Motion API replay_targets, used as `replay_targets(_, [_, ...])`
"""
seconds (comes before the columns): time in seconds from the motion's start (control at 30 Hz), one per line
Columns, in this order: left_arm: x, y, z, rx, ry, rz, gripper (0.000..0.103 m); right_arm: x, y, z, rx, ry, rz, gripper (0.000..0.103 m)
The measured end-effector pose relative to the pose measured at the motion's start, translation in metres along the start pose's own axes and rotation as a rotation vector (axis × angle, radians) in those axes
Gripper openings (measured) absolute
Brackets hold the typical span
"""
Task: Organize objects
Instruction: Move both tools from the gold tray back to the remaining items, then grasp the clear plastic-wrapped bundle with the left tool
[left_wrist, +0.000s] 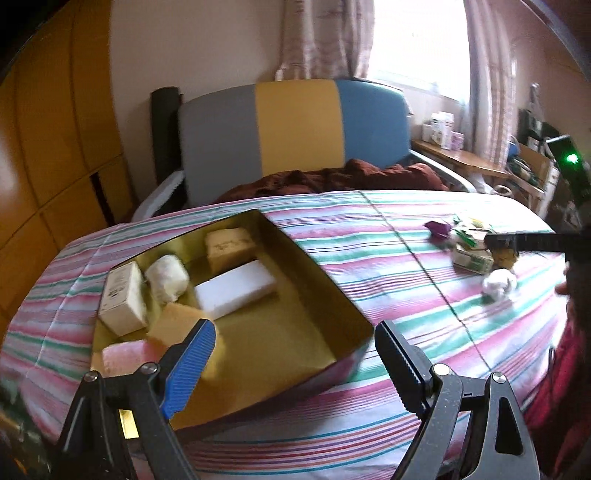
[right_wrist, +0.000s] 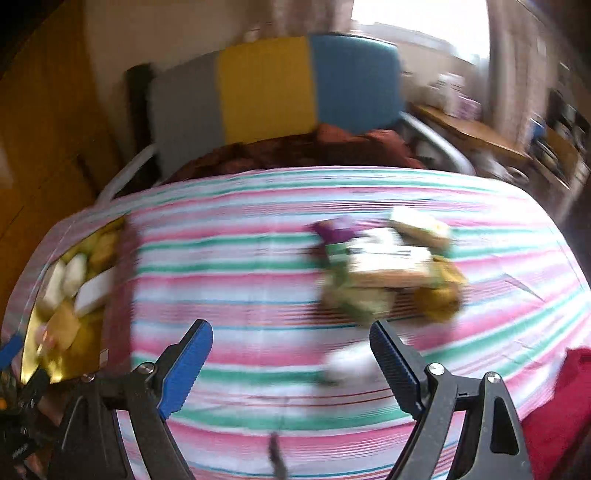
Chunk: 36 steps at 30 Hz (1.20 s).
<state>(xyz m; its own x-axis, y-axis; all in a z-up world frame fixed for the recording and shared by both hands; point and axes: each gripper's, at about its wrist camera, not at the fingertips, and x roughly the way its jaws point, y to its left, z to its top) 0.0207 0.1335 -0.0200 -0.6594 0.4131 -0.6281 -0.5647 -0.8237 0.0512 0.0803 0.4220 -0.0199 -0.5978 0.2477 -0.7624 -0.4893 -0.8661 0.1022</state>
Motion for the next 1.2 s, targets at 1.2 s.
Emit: replay_targets(1.2, [0.148,-0.259,0.047,0.330,0.161,-0.588,0.076,0.019,-0.143,0.005,0.516,-0.015,0.162,0.089])
